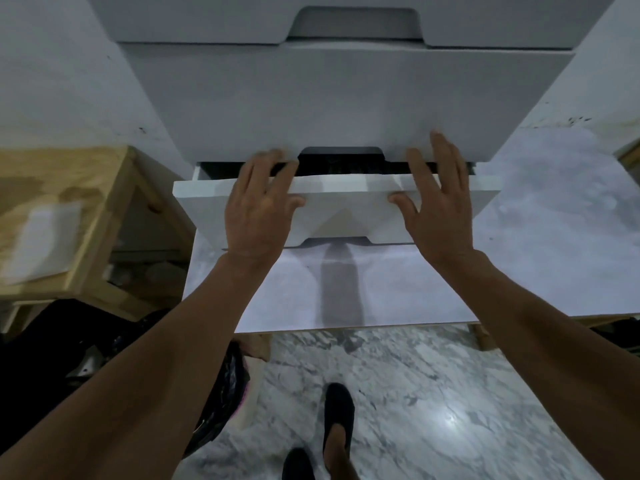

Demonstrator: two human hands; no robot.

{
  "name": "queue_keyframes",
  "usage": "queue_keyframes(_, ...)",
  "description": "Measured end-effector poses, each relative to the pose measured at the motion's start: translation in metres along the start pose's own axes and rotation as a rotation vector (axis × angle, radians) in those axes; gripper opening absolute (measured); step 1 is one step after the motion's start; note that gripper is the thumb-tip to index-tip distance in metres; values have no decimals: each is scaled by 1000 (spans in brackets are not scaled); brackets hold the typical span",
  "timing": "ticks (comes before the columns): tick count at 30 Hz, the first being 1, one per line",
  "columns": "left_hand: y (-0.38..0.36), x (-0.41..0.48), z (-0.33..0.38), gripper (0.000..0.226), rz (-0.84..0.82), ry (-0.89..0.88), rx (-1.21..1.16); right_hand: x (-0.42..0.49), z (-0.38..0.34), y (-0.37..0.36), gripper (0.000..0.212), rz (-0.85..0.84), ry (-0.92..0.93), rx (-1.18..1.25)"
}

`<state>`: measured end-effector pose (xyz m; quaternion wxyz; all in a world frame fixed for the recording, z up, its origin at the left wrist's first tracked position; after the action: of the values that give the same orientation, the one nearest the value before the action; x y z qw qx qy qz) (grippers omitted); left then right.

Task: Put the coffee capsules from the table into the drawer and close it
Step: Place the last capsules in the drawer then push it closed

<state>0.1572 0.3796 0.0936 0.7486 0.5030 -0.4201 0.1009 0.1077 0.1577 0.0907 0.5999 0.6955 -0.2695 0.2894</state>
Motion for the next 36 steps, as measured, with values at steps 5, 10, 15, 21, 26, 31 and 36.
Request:
queue_keyframes(5, -11, 7, -4, 84, -91, -23, 67, 8, 2, -12, 80, -97, 14, -110)
queue_keyframes(10, -15, 16, -12, 96, -136, 22, 83, 13, 5, -22, 82, -153, 0, -140)
queue_keyframes(15, -24, 20, -18, 99, -137, 13, 78, 14, 7, -30, 82, -154, -28, -134)
queue_keyframes(21, -30, 20, -21, 99, -97, -40, 55, 14, 13, -36, 78, -143, -24, -112)
queue_keyframes(26, -31, 19, -23, 98, -81, -50, 37, 11, 15, -39, 74, -103, 42, -125)
queue_keyframes(31, -28, 21, -24, 93, -24, -54, -29, 11, 12, -34, 65, -36, 69, -45)
queue_keyframes(36, -28, 23, -31, 81, 8, -61, -107, 13, 12, -22, 51, -1, 44, -132)
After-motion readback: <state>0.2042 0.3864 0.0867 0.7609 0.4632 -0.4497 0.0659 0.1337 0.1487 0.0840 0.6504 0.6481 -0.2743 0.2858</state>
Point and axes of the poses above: each hand's wrist, its own x-axis towards the middle knuckle, its own y-axis out of the back of the hand, z = x × y, the point moved 8 cm from there along x, towards the middle knuckle, and after that the axes turned 3 degrees about z, right-handed, at the moved point
